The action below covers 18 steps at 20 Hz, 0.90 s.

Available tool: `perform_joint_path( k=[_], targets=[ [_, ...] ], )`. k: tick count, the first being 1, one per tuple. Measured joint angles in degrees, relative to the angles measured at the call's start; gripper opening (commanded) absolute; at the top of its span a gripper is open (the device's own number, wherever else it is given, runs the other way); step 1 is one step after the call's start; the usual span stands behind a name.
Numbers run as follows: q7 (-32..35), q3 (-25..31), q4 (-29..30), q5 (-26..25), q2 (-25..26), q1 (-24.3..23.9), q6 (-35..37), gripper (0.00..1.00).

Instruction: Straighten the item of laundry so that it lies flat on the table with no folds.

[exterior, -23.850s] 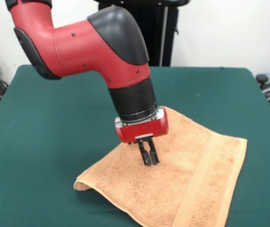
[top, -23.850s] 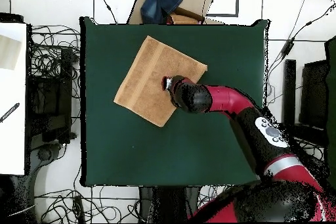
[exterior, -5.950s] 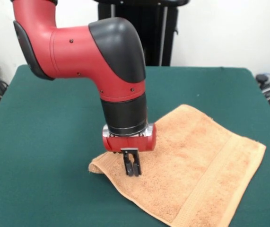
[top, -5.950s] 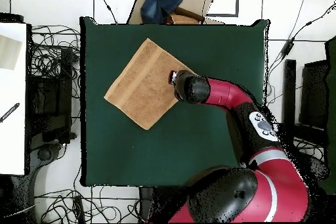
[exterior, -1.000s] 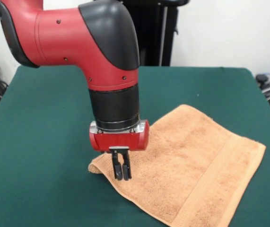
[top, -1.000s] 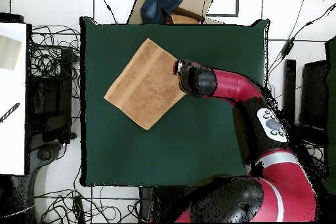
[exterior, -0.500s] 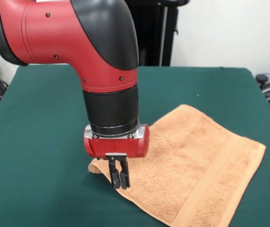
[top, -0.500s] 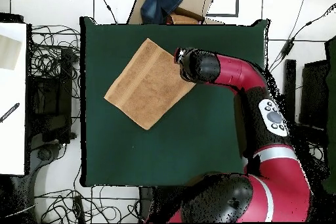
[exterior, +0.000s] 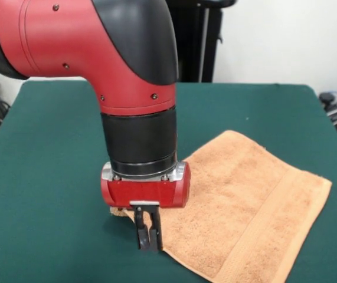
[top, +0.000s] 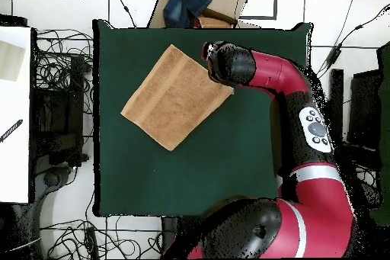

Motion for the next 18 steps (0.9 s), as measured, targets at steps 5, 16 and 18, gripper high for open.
perform_joint_path(
  k=[5,16,18],
  targets=[
    [0.0,0.0,-1.6,-0.1,1.4,0.1,0.0,0.0],
    [0.0,0.0,-1.7,-0.7,4.4,-0.5,-1.3,0.0],
    [0.0,0.0,-1.5,-1.0,4.9,-0.8,-2.4,0.0]
  ],
)
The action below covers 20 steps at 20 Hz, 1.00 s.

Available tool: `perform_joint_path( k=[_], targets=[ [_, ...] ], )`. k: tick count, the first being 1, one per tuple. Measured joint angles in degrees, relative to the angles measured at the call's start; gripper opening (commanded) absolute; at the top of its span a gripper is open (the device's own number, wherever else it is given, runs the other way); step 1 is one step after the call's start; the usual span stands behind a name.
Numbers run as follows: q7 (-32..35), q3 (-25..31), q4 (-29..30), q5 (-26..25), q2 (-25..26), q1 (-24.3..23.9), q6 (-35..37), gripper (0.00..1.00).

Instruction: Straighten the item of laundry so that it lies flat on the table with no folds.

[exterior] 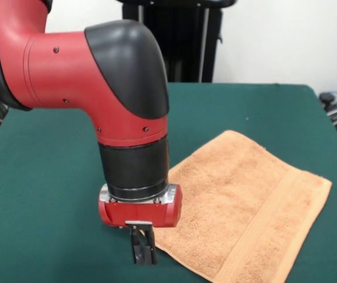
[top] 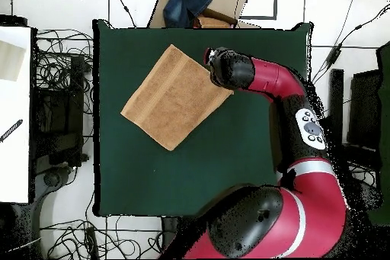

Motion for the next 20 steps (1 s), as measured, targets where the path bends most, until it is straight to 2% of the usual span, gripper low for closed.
perform_joint_path(
  k=[12,20],
  targets=[
    [0.0,0.2,0.3,-1.0,2.1,-1.8,-1.7,0.0],
    [0.0,2.2,2.6,-1.0,0.5,-4.2,-0.5,0.0]
  ],
)
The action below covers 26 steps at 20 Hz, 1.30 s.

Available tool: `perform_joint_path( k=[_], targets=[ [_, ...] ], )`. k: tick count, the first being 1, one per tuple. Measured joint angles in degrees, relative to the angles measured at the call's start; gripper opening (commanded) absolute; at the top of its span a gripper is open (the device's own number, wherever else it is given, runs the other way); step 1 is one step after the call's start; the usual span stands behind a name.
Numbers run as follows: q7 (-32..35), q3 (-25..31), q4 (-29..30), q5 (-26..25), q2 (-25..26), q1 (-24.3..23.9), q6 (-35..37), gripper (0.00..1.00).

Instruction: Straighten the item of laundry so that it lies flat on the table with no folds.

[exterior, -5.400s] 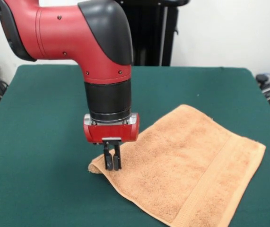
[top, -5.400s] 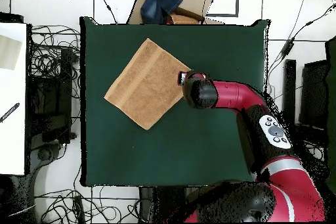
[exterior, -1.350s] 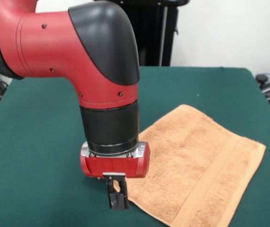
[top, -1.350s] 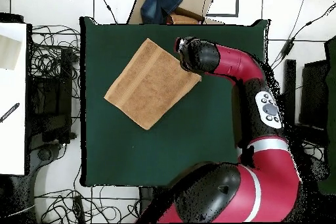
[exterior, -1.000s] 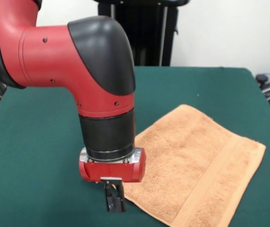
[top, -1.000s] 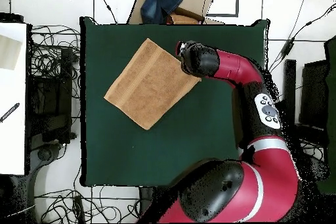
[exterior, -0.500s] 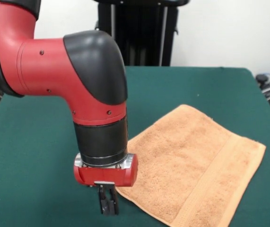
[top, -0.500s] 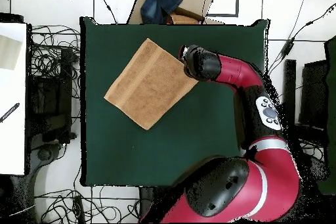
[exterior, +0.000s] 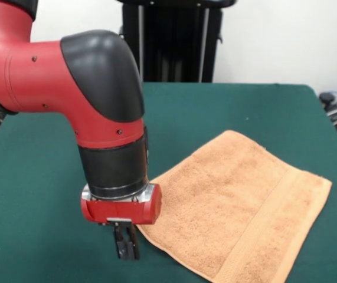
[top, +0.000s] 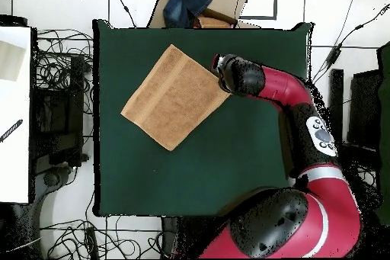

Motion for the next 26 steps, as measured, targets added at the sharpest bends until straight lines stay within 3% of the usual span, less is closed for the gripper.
perform_joint_path(
  k=[9,26],
  targets=[
    [0.0,2.9,1.3,0.0,-3.5,-1.9,6.5,0.0],
    [-0.6,7.8,1.4,-0.3,-3.7,-4.6,7.0,0.0]
  ],
)
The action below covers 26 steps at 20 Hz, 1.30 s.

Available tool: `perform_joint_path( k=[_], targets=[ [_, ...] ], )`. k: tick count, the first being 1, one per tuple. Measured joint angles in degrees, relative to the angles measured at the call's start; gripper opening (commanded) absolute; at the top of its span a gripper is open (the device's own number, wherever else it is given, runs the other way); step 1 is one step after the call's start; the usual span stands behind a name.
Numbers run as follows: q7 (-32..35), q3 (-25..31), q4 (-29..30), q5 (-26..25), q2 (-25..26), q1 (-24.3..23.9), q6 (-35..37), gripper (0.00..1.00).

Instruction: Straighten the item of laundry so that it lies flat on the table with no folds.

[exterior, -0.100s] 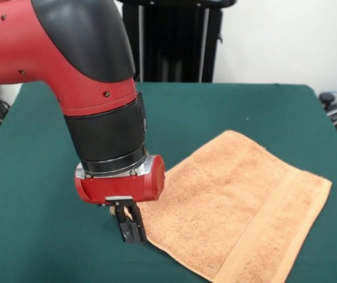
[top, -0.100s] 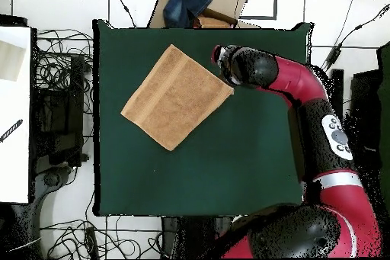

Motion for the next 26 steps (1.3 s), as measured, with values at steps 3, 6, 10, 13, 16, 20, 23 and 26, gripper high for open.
perform_joint_path(
  k=[3,6,10,13,16,20,23,26],
  targets=[
    [-0.6,0.8,0.0,-0.1,0.7,-1.0,0.0,0.0],
    [-0.7,1.1,0.2,-0.7,1.1,-1.6,-0.1,0.0],
    [-0.7,1.1,1.0,-2.6,1.2,-2.2,-0.5,0.0],
    [-0.7,1.2,1.8,-5.0,1.1,-2.5,-1.6,0.0],
    [-0.7,1.4,2.5,-6.4,1.3,-3.2,-2.0,0.0],
    [-0.7,2.3,3.0,-6.9,1.7,-4.7,-2.0,0.0],
    [-0.7,2.9,3.1,-6.9,1.9,-5.7,-2.0,0.0],
    [-0.8,3.4,3.1,-7.0,2.0,-6.6,-2.0,0.0]
  ],
)
